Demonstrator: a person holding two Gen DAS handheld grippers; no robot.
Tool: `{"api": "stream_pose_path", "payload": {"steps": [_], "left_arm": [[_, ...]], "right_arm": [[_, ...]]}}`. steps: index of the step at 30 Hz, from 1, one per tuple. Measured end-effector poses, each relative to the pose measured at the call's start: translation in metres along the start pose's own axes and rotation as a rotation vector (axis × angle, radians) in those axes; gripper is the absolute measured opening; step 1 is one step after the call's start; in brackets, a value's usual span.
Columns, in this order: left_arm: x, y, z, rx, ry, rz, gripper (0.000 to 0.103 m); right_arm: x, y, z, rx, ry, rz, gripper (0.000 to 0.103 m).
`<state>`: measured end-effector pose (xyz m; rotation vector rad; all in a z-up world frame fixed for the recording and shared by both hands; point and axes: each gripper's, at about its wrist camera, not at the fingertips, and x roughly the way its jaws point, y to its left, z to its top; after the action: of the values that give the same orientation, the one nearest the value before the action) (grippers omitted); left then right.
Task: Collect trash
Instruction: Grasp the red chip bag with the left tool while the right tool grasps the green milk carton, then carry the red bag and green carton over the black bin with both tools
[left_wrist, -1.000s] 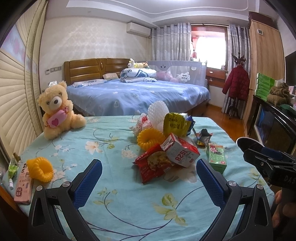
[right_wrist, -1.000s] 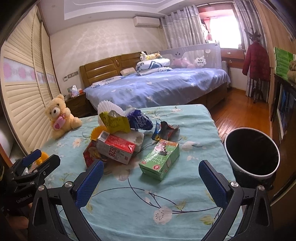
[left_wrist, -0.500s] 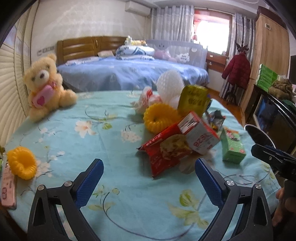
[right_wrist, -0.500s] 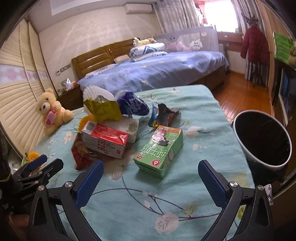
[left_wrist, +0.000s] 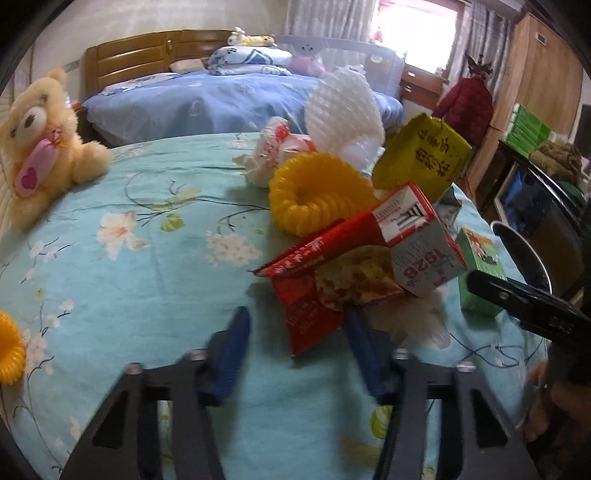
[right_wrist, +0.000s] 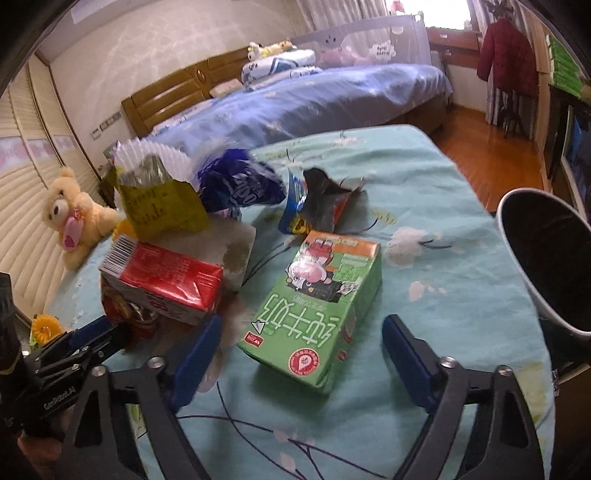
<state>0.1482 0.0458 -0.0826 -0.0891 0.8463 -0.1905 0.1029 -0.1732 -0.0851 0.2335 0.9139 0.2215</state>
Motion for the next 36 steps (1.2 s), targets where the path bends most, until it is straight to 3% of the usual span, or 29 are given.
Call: {"api": "stream_pose_path", "payload": {"steps": [6,8,10,16,24,36], "left_arm": [[-0.007,-0.010,-0.007,0.047,-0.040,-0.010,0.013],[-0.012,-0.007,-0.012,0.026,-0.046,-0.027,0.011],[-0.017,-0.006,-0.019,0.013,-0.047,-0.027,0.000],[-0.043,-0.008,-0.040,-0.015,-0.065,-0.037,0.000],[-0.074,-0.035,-0.049,0.035,-0.102,-0.094,0.000],[-0.074,-0.044,-0.043,0.051,-0.091,-0.113,0.000]], "right_arm": [[-0.010,-0.002,-0.006,-0.017,-0.015,0.020,0.060],[-0.017,-0.003,-0.009,-0.024,-0.025,0.030,0.057],[-0.022,-0.006,-0.011,-0.024,-0.029,0.046,0.056],[-0.041,-0.016,-0.020,-0.017,-0.048,0.076,0.056],[-0.061,-0.026,-0.023,-0.023,-0.076,0.081,0.055],[-0.035,-0.034,-0.022,-0.001,-0.001,0.025,0.058]]}}
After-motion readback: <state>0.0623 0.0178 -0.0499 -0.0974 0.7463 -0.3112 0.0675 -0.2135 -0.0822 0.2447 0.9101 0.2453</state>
